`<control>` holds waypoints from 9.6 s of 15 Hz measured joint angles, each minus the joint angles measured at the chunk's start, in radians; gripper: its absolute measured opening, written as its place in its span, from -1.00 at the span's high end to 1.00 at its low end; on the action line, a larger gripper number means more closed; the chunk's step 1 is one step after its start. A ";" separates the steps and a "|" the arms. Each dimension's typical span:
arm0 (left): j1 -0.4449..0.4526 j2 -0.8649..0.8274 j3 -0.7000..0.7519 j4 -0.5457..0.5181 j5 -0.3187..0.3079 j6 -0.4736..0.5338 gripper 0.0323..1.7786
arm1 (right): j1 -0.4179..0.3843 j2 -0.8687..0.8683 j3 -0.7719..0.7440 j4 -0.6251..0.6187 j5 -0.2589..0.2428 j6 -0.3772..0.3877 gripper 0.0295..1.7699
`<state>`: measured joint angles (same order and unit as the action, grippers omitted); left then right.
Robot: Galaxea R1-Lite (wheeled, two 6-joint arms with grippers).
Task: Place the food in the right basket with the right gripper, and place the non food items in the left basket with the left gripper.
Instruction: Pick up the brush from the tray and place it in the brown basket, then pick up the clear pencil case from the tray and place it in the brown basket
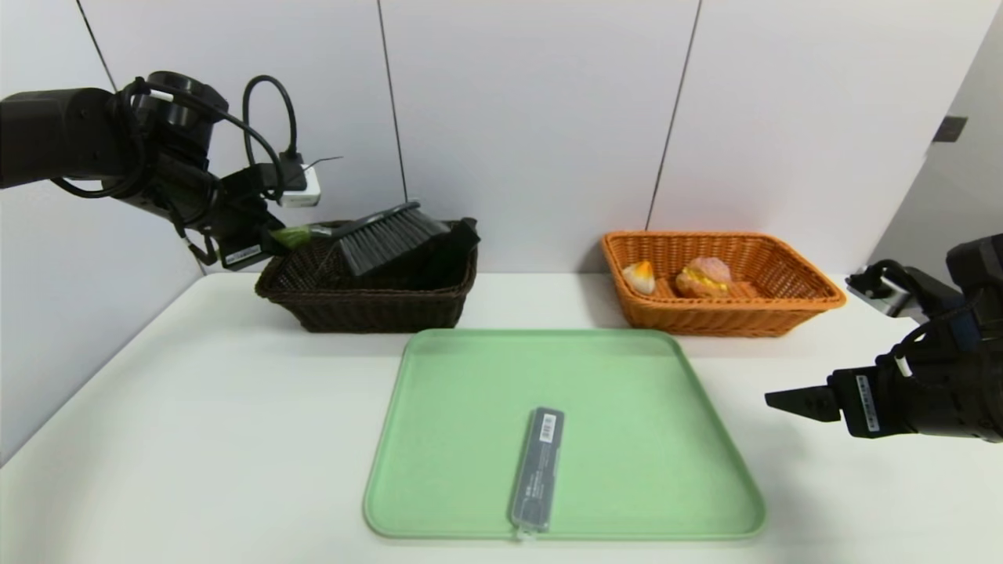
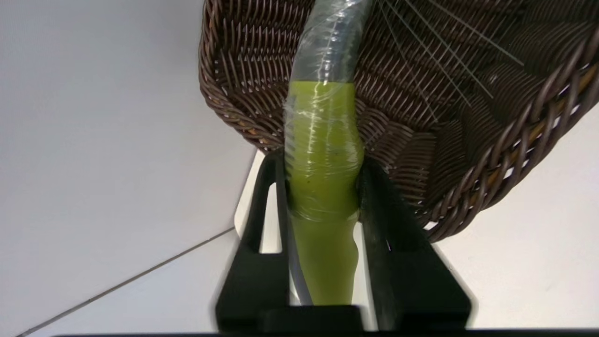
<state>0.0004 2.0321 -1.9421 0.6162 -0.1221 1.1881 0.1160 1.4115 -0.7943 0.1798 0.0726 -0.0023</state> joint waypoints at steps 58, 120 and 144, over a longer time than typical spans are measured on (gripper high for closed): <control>-0.910 0.142 -0.005 0.296 0.224 -1.728 -0.90 | -0.024 0.084 -0.381 0.304 0.008 0.025 -0.93; -0.873 -0.082 -0.018 0.144 0.406 -1.618 0.42 | 0.015 0.092 -0.340 0.301 0.003 0.025 -0.93; -0.344 0.096 -0.018 -0.214 0.550 -1.610 0.42 | 0.006 0.118 -0.305 0.284 0.011 0.024 -0.93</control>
<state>-0.3438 2.1279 -1.9604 0.4026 0.4281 -0.4223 0.1221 1.5294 -1.0996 0.4643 0.0832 0.0215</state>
